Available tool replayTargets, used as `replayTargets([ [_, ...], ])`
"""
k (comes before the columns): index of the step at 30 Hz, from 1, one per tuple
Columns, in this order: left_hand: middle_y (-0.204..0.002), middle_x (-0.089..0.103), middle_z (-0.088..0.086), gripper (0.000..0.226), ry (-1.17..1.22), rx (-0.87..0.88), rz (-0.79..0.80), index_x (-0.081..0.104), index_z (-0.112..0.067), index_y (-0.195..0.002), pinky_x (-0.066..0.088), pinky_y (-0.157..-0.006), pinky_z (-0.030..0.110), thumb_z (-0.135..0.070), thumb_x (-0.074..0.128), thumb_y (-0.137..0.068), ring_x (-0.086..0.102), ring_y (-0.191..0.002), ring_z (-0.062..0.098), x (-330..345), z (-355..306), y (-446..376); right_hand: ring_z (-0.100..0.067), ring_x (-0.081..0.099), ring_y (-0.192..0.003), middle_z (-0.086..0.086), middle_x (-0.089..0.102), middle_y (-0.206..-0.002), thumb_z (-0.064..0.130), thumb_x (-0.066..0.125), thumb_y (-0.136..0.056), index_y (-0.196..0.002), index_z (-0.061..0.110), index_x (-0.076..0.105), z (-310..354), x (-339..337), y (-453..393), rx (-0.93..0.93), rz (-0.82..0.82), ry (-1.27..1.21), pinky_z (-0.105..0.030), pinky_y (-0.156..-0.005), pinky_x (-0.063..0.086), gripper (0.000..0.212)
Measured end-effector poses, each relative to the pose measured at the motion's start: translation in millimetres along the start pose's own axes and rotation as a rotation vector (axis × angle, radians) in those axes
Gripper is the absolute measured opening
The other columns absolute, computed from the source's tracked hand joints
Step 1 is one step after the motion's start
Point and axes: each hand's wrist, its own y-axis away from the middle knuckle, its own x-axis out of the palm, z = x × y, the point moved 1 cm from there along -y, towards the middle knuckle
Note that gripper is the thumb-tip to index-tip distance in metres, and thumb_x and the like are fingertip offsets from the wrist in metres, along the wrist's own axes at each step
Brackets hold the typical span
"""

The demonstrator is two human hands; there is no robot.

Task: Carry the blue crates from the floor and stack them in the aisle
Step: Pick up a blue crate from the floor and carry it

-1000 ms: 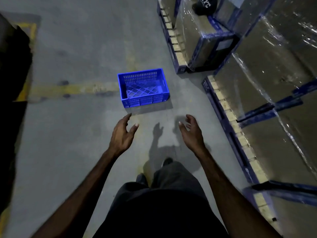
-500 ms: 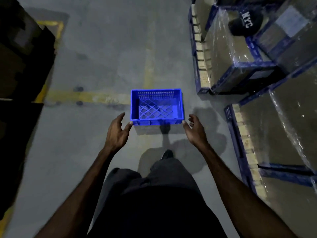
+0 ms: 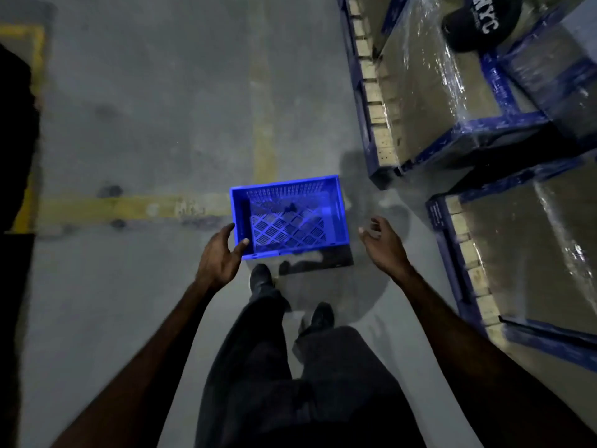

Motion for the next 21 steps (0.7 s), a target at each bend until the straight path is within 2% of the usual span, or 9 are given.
replayTargets([
  [7, -0.143, 0.057, 0.020, 0.062, -0.045, -0.058, 0.098, 0.046, -0.014, -0.151, 0.050, -0.097, 0.044, -0.042, 0.063, -0.098, 0.061, -0.121, 0.036, 29.3, 49.5, -115.0, -0.028, 0.054, -0.128, -0.009, 0.054, -0.142, 0.042, 0.059, -0.097, -0.144, 0.016, 0.045, -24.8, 51.6, -95.6, 0.125, 0.000, 0.012, -0.045, -0.106, 0.045, 0.056],
  [13, -0.144, 0.055, 0.025, 0.068, -0.137, -0.137, 0.172, 0.041, -0.008, -0.154, 0.049, -0.098, 0.046, -0.042, 0.062, -0.099, 0.059, -0.127, 0.040, 81.1, 122.0, -205.5, -0.028, 0.054, -0.128, -0.010, 0.053, -0.145, 0.042, 0.058, -0.097, -0.145, 0.014, 0.043, -86.4, 108.7, -201.1, 0.212, 0.069, 0.058, -0.034, -0.101, 0.042, 0.057],
  [17, -0.143, 0.056, 0.024, 0.065, -0.126, -0.251, 0.103, 0.044, -0.008, -0.152, 0.046, -0.100, 0.046, -0.041, 0.062, -0.099, 0.059, -0.125, 0.041, 115.9, 165.5, -265.2, -0.029, 0.055, -0.127, -0.012, 0.055, -0.143, 0.041, 0.059, -0.097, -0.145, 0.012, 0.044, -130.9, 142.3, -271.0, 0.239, 0.094, 0.104, -0.035, -0.102, 0.043, 0.058],
  [21, -0.142, 0.058, 0.023, 0.068, -0.007, -0.378, 0.053, 0.043, -0.008, -0.152, 0.046, -0.103, 0.047, -0.044, 0.063, -0.098, 0.058, -0.127, 0.039, 156.2, 209.1, -309.9, -0.030, 0.055, -0.126, -0.011, 0.056, -0.142, 0.043, 0.060, -0.096, -0.146, 0.013, 0.045, -168.3, 174.2, -331.6, 0.273, 0.082, 0.115, -0.038, -0.104, 0.044, 0.060],
])
